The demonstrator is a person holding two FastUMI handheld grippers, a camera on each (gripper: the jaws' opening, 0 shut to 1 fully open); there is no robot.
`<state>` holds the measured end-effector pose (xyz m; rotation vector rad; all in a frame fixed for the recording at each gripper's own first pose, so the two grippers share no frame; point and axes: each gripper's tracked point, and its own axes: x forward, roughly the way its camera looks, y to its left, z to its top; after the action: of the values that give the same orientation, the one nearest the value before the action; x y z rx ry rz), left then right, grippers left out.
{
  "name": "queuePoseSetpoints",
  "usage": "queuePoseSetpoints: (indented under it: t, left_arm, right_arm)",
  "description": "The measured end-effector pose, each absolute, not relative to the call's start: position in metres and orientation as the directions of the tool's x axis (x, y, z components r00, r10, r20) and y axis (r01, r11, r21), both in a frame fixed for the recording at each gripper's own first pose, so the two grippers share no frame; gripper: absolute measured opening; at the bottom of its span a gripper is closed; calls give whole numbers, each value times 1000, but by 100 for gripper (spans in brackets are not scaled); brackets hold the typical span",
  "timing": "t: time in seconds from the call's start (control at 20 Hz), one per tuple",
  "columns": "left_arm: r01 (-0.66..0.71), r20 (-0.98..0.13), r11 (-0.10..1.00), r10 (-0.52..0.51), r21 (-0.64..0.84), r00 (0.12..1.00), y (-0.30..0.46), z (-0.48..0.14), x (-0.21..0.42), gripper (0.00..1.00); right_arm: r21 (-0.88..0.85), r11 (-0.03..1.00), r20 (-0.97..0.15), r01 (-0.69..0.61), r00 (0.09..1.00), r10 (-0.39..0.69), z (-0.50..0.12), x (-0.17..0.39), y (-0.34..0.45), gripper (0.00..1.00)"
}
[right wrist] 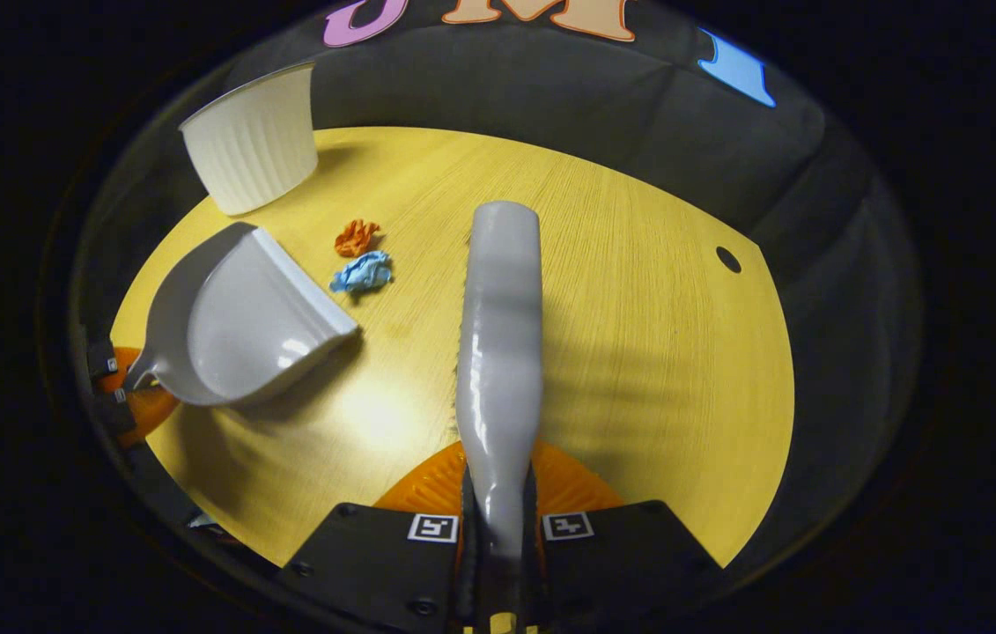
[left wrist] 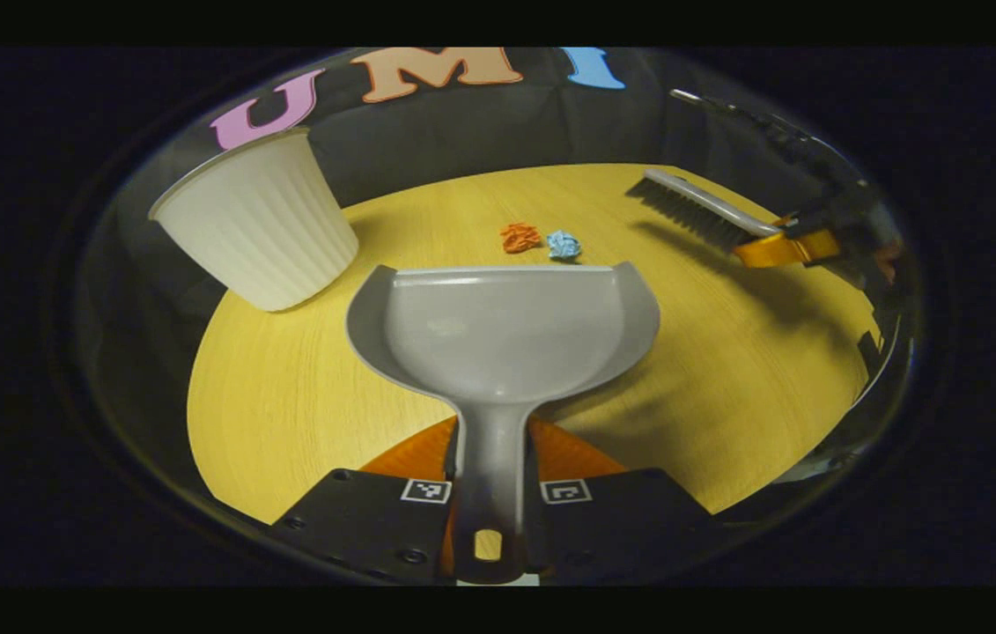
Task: Pick up the small broom and dustpan from the desktop, sweep the trash into the dustpan with the broom, and then empty the trash into the garbage bin.
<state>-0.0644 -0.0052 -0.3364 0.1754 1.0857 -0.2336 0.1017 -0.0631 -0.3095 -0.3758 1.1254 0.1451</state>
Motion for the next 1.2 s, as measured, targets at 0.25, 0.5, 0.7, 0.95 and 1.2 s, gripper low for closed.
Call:
queuePoseSetpoints:
  t: [0.25,0.5,0.7,0.95,1.2]
  left_arm:
    - [304,-901,952,-162,-35,402,-5,-344,-64,21]
    - [341,-908,939,-178,-41,380,-1,-349,-63,23]
    - [364,-910,931,-188,-44,369,0,-350,-62,21]
    - [380,-913,924,-195,-48,358,-10,-346,-60,22]
    - [388,-909,921,-198,-43,368,-12,-343,-59,23]
  right_arm:
    - [-264,887,-907,-380,409,-95,-318,154,-36,21]
    - [-296,809,-928,-508,354,-118,-333,177,-10,20]
    - [-302,710,-940,-636,324,-109,-341,181,10,21]
    - [-235,494,-964,-837,264,-11,-333,175,35,20]
    - [-100,459,-985,-883,152,77,-328,200,23,21]
